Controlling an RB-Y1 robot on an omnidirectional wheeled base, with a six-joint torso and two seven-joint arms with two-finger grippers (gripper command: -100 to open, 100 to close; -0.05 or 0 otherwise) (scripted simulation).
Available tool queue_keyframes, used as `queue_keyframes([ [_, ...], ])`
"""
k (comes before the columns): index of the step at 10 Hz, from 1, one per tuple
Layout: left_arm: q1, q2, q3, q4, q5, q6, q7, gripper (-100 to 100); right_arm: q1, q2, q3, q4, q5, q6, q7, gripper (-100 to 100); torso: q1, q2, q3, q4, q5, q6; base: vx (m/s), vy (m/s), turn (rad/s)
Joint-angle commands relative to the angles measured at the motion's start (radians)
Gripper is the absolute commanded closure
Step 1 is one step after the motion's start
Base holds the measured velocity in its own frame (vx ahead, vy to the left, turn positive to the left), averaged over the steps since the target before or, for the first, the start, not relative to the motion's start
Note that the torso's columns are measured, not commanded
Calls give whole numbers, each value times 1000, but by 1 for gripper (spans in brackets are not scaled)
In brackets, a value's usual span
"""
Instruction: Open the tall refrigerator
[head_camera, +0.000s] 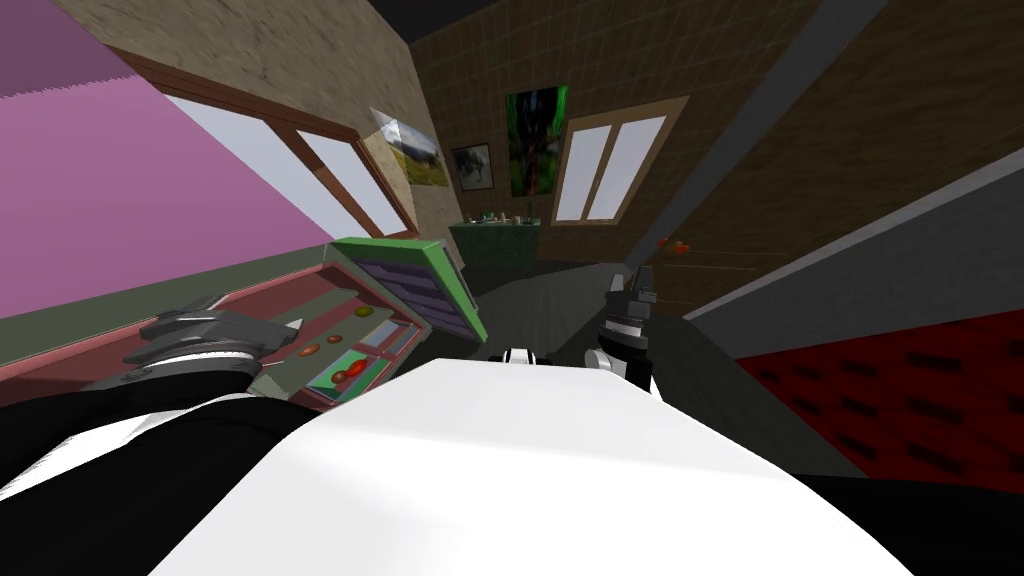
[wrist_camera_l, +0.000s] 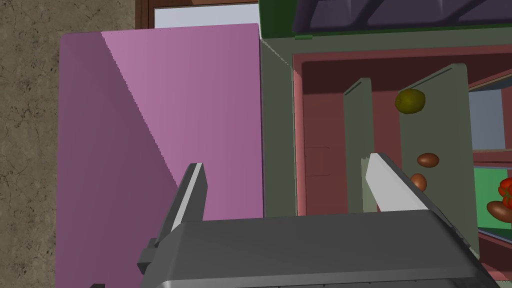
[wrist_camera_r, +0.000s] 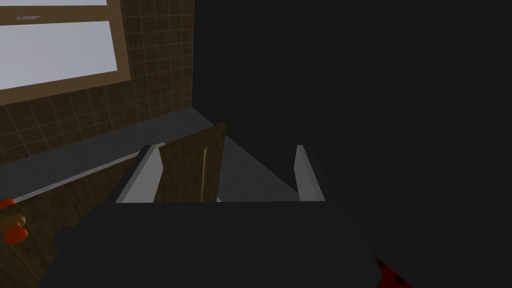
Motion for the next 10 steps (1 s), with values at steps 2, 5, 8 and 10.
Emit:
queue_keyframes([
  [2, 45, 31, 108, -31, 77, 51, 43, -100, 0, 0, 0, 0, 0, 0, 0, 0, -6, -1, -1, 0, -2, 0, 20, 11, -49],
  [5, 78, 54, 190, -55, 135, 89, 76, -100, 0, 0, 0, 0, 0, 0, 0, 0, -4, -2, -1, 0, -2, 0, 18, 3, -42],
  [8, 112, 77, 271, -78, 193, 127, 109, -100, 0, 0, 0, 0, 0, 0, 0, 0, -4, -1, -1, 0, -2, 0, 17, 7, -45],
  [10, 110, 72, 260, -74, 189, 117, 102, 0, 0, 0, 0, 0, 0, 0, 0, 0, -4, -1, 0, 0, -2, 0, 3, 2, -3],
])
